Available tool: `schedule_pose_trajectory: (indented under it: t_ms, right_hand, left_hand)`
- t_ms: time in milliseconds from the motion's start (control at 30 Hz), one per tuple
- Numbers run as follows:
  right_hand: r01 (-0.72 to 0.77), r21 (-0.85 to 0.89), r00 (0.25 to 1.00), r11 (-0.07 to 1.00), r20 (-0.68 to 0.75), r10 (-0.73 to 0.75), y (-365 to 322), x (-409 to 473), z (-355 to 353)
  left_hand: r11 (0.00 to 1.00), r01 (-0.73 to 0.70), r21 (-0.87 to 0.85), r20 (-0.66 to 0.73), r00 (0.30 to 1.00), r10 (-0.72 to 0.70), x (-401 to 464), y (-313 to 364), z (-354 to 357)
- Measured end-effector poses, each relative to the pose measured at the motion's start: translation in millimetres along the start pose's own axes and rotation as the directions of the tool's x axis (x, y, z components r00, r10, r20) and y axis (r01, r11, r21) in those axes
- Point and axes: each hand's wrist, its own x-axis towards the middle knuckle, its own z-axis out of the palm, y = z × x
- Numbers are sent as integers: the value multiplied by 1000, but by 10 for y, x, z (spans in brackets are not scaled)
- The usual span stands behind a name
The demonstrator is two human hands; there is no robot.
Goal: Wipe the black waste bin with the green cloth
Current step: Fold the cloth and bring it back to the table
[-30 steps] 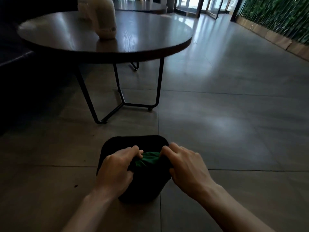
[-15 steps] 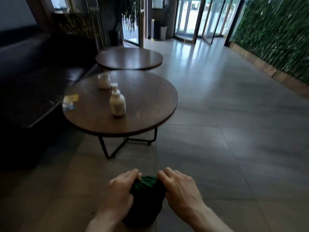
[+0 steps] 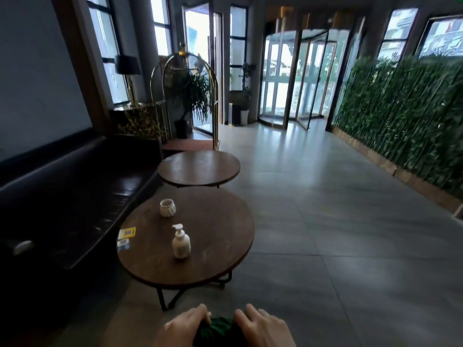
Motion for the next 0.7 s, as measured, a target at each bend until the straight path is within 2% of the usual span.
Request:
schedule_pose_trajectory:
  t_ms: [133, 200, 233, 300, 333, 433, 500, 600, 700]
  right_hand:
    - [4, 39, 999, 999, 50, -6, 119, -39, -316]
    - [53, -22, 997, 998, 60, -52, 164, -67, -468]
    - [63, -45, 998, 997, 15, -62, 215, -78, -528]
    - [54, -52, 998, 997, 39, -52, 302, -67, -583]
    - [53, 1, 998, 999, 44, -53, 313, -59, -617]
    - [62, -28, 997, 998, 52, -61, 353, -49, -698]
    - [128, 25, 991, 991, -29, -128, 412, 27, -626]
    - [122, 22, 990, 992, -68, -121, 460, 194, -583]
    - [120, 65, 992, 991, -50, -117, 480, 404, -609]
  left_hand:
    - [996, 17, 84, -78, 997, -10, -14, 399, -152]
    - [995, 19, 101, -92, 996, -10, 14, 467, -154]
    - [992, 22, 123, -83, 996, -12, 24, 505, -143]
    - [984, 16, 178, -59, 998, -6, 65, 513, -125]
    - [980, 26, 195, -55, 998, -16, 78, 517, -117]
    - [969, 58, 239, -85, 996, -39, 125, 540, -108]
    - [966, 35, 255, -100, 995, -9, 183, 533, -114]
    - [966, 1, 257, -151, 988, 39, 315, 464, -153]
    - [965, -17, 262, -175, 983, 65, 486, 374, -220]
